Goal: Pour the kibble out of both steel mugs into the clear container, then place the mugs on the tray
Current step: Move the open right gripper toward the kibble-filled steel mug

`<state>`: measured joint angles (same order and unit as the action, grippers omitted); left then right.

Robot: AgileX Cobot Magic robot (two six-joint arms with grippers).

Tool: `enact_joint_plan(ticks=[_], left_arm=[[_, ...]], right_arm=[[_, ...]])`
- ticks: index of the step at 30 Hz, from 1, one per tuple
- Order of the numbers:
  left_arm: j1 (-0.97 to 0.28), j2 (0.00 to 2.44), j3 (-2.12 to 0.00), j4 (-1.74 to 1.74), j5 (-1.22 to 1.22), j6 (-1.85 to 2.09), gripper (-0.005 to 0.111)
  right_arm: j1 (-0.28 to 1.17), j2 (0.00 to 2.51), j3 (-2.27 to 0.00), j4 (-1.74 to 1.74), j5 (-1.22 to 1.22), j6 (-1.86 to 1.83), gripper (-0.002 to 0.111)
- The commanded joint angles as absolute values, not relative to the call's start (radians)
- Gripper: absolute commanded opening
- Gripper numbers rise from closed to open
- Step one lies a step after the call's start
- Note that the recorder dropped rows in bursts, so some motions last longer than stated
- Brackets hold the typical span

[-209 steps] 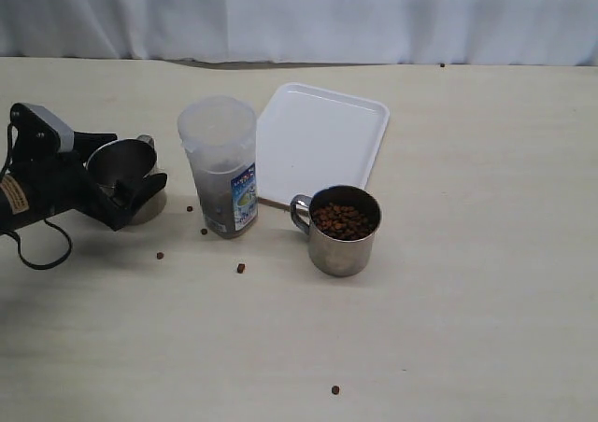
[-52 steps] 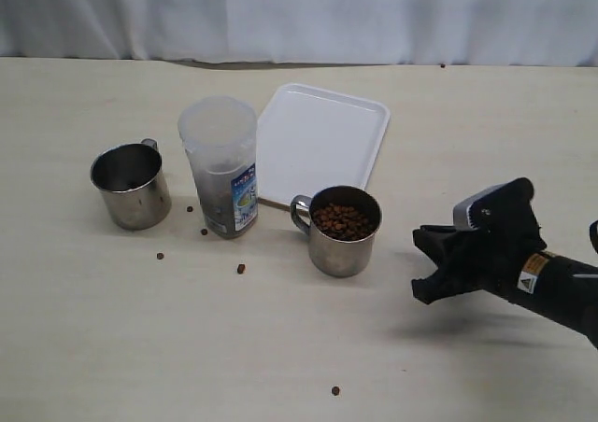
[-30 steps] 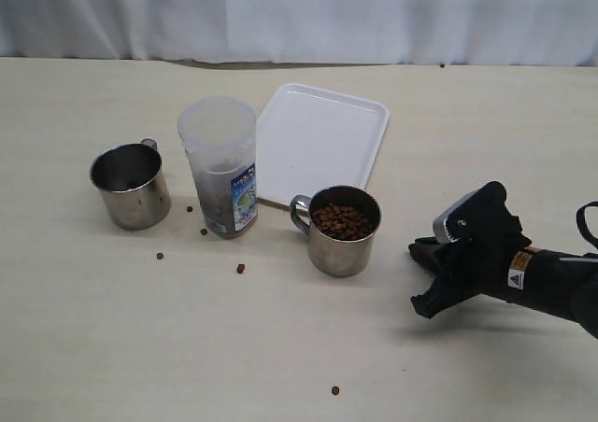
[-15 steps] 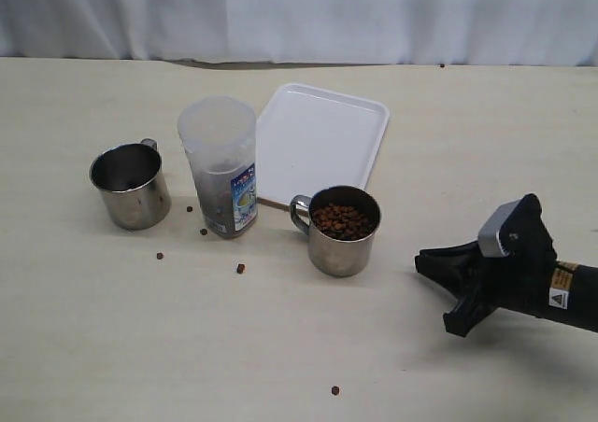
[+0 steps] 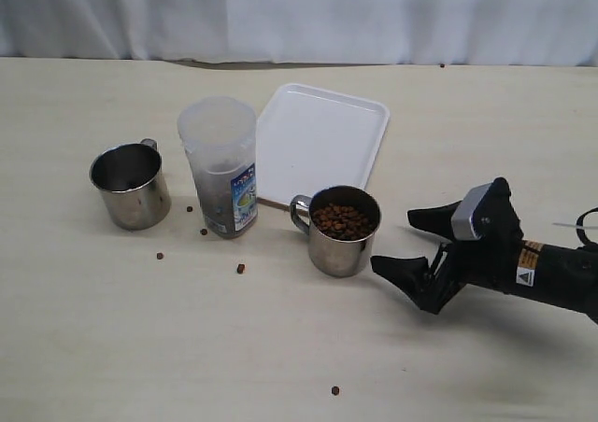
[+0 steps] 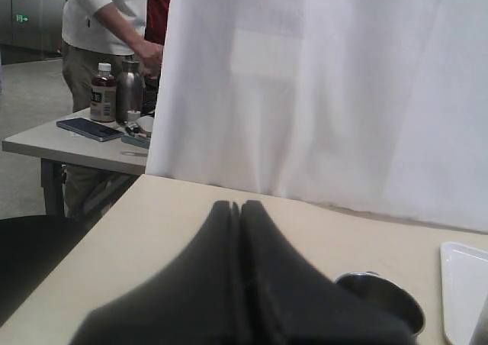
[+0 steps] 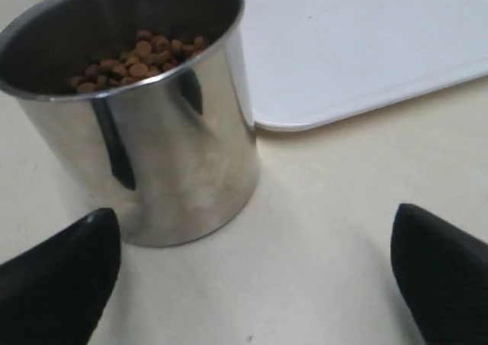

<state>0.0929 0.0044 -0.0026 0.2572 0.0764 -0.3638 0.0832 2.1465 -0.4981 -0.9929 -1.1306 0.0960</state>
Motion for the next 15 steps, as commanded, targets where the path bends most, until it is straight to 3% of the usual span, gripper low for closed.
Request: enact_joint_plan(ticks=[1,15], left_arm=[[0.093,0.000,0.000,0.260,0.070,-0.369,0.000],[0.093,0.000,0.000,0.260,0.070,-0.369,0.000]], right_arm=[[0.085,2.147,-0.522,-0.988,-1.148,0.085,0.070],[0.149,2.147,-0.535,-0.974,-1.191,0.054,0.070]])
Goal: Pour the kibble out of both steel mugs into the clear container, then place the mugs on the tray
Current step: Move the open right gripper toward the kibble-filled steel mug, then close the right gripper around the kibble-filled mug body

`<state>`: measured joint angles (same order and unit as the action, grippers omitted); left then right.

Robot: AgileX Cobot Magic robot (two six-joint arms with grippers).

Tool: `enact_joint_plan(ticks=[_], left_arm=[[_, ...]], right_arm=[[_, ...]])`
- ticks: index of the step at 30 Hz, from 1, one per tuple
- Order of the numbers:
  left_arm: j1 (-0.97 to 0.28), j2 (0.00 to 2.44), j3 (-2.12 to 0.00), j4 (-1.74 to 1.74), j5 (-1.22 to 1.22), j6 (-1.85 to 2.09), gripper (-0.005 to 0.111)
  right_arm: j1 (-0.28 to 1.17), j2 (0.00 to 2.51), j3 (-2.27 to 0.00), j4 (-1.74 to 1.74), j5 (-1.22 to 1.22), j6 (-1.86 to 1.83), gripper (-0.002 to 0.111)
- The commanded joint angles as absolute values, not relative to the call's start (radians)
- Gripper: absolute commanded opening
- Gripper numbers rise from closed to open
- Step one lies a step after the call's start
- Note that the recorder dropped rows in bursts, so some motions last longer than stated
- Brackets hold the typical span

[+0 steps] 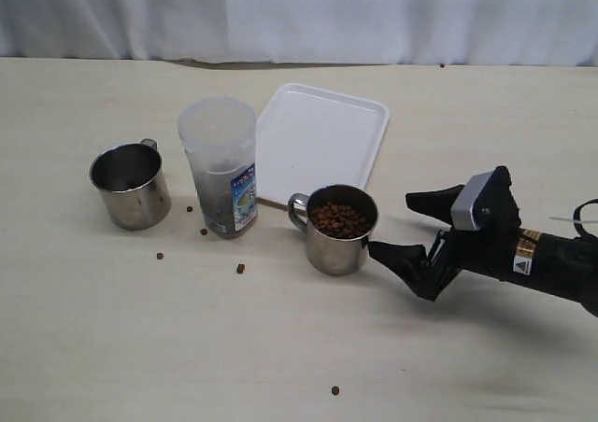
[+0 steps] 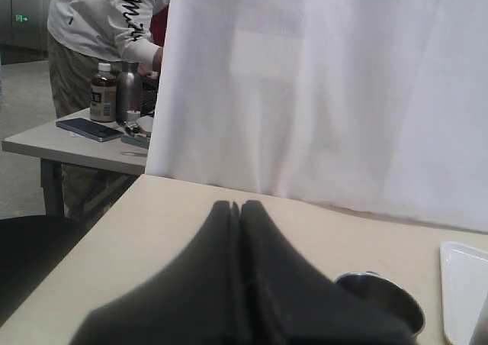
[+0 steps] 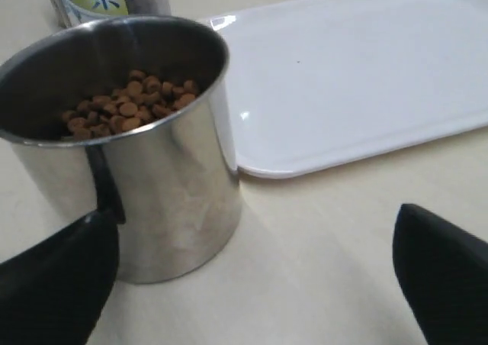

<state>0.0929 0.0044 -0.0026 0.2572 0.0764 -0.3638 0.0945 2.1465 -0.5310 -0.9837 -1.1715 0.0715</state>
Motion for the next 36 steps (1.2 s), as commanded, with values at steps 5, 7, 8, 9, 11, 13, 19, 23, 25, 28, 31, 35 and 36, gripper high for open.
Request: enact_joint_plan(ticks=[5,7,8,9,11,13,19,23,25,28,31,35,36], left_arm=[[0.093,0.000,0.000,0.260,0.070,-0.369,0.000],[0.093,0.000,0.000,0.260,0.070,-0.369,0.000],[0.093,0.000,0.000,0.260,0.070,-0.369,0.000],[0.093,0.000,0.000,0.260,0.073,-0.369,0.000],[0.093,0.000,0.000,0.260,0.077,-0.369,0.000],[0.093,0.000,0.000,0.260,0.073,-0.369,0.000],[0.093,0.000,0.000,0.260,0.073,-0.369,0.000],[0.093,0.000,0.000,0.260,0.073,-0.369,0.000],[0.093,0.000,0.000,0.260,0.073,-0.369,0.000],[0.093,0.000,0.000,0.260,0.073,-0.369,0.000],[0.093,0.000,0.000,0.260,0.073,-0.369,0.000],[0.093,0.000,0.000,0.260,0.073,-0.369,0.000],[0.093,0.000,0.000,0.260,0.073,-0.369,0.000]], right_arm=[[0.253,2.147,-0.535,-0.850,-1.108,0.000,0.070],[0.286,2.147,-0.535,-0.788,-1.100,0.000,0.070],[0.299,2.147,-0.535,-0.761,-1.100,0.000,0.070],[0.309,2.147,-0.535,-0.741,-1.100,0.000,0.070],[0.326,2.147,-0.535,-0.713,-1.100,0.000,0.070],[0.329,2.147,-0.535,-0.695,-1.102,-0.016,0.070],[0.329,2.147,-0.535,-0.691,-1.127,-0.014,0.070],[0.329,2.147,-0.535,-0.703,-1.130,-0.025,0.070],[0.329,2.147,-0.536,-0.761,-1.139,-0.060,0.070],[0.329,2.147,-0.553,-0.774,-1.139,-0.059,0.076],[0.329,2.147,-0.576,-0.774,-1.139,-0.030,0.080],[0.329,2.147,-0.601,-0.774,-1.119,-0.012,0.081],[0.329,2.147,-0.605,-0.774,-1.119,-0.012,0.081]])
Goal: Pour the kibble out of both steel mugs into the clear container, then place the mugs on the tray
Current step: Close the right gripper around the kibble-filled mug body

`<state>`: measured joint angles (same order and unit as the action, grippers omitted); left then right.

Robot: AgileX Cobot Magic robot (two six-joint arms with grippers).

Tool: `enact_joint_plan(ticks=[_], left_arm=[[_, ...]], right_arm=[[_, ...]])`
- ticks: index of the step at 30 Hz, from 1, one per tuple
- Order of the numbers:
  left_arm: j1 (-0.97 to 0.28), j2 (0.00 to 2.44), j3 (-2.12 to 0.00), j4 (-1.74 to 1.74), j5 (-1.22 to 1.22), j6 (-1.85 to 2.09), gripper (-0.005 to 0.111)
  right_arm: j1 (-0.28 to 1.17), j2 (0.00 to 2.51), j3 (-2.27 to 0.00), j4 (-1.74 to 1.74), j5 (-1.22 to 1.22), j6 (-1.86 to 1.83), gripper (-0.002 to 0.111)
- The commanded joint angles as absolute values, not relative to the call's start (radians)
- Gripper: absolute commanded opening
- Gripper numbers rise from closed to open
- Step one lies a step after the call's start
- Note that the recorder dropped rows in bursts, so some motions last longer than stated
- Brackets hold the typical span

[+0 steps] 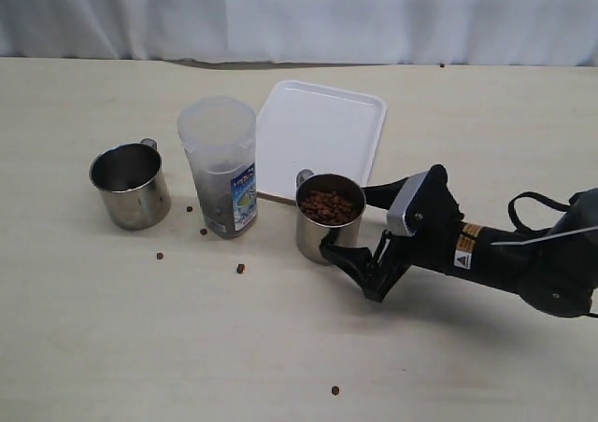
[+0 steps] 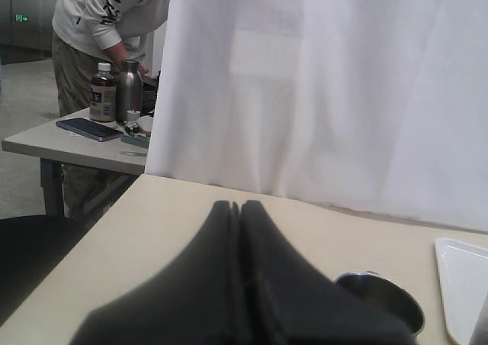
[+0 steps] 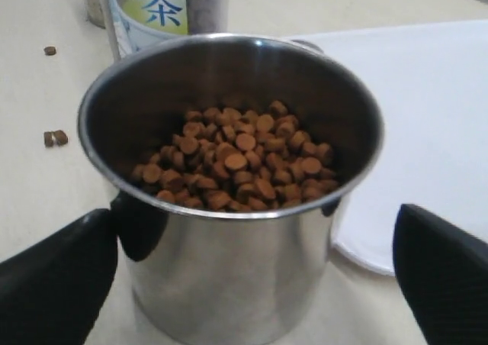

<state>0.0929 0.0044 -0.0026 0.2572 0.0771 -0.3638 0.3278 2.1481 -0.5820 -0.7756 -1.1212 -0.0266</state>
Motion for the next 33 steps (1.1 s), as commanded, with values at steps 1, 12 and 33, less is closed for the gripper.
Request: enact_joint_plan(ticks=[1,12,33], left_arm=[[0.093,0.000,0.000,0.260,0.073,-0.369,0.000],[0.093,0.000,0.000,0.260,0.070,-0.369,0.000],[0.093,0.000,0.000,0.260,0.070,-0.369,0.000]], right_arm=[[0.329,2.147,-0.613,-0.778,-1.125,-0.012,0.081],[0.329,2.210,-0.695,-0.831,-1.150,0.028,0.081],[0.329,2.301,-0.756,-0.824,-1.221,0.036,0.081]])
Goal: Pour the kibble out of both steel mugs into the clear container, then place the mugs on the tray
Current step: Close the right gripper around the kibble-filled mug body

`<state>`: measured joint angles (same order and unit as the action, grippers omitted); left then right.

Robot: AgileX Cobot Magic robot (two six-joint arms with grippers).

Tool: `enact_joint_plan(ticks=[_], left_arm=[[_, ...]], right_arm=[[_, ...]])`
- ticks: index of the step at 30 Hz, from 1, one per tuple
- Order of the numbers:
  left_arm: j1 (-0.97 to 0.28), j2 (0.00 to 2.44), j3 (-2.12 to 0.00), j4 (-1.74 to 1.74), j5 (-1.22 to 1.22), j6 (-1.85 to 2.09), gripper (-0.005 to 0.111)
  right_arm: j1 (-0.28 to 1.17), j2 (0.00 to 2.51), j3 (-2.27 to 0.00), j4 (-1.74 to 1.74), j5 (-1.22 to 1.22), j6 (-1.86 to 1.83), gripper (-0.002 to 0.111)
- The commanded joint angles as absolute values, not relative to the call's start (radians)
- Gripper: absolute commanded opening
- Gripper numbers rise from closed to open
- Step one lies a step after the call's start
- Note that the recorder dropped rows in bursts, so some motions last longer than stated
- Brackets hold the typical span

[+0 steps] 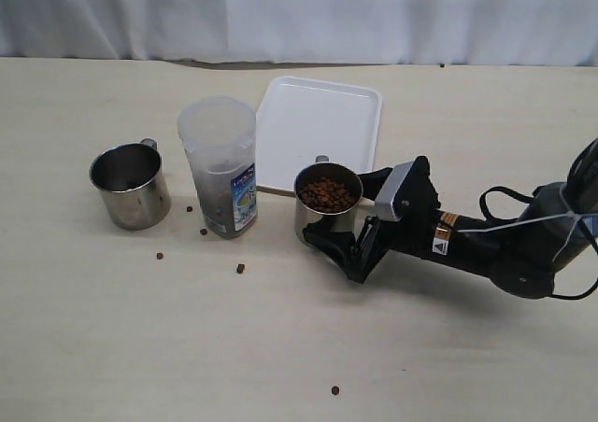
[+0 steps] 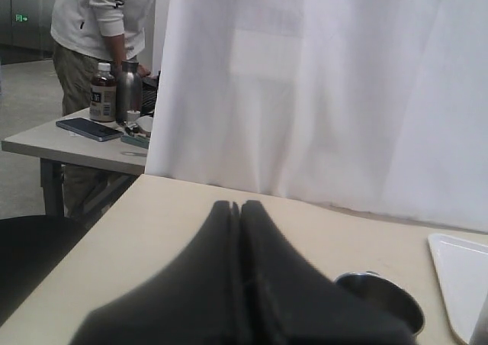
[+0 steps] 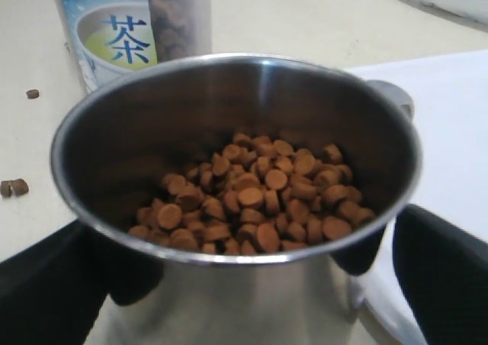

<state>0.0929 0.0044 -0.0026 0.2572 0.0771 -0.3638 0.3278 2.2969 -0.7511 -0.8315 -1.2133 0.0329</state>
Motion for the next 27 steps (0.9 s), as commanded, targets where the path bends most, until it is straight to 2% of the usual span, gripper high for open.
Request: enact_joint_plan(ticks=[1,27], left_arm=[[0.093,0.000,0.000,0.260,0.070,-0.369,0.000],[0.093,0.000,0.000,0.260,0.071,-0.369,0.000]], right_arm=[[0.329,2.301,-0.756,-0.824,-1.221,0.036,0.081],[0.329,2.326,-0.814,-0.802,-1.221,0.126,0.081]])
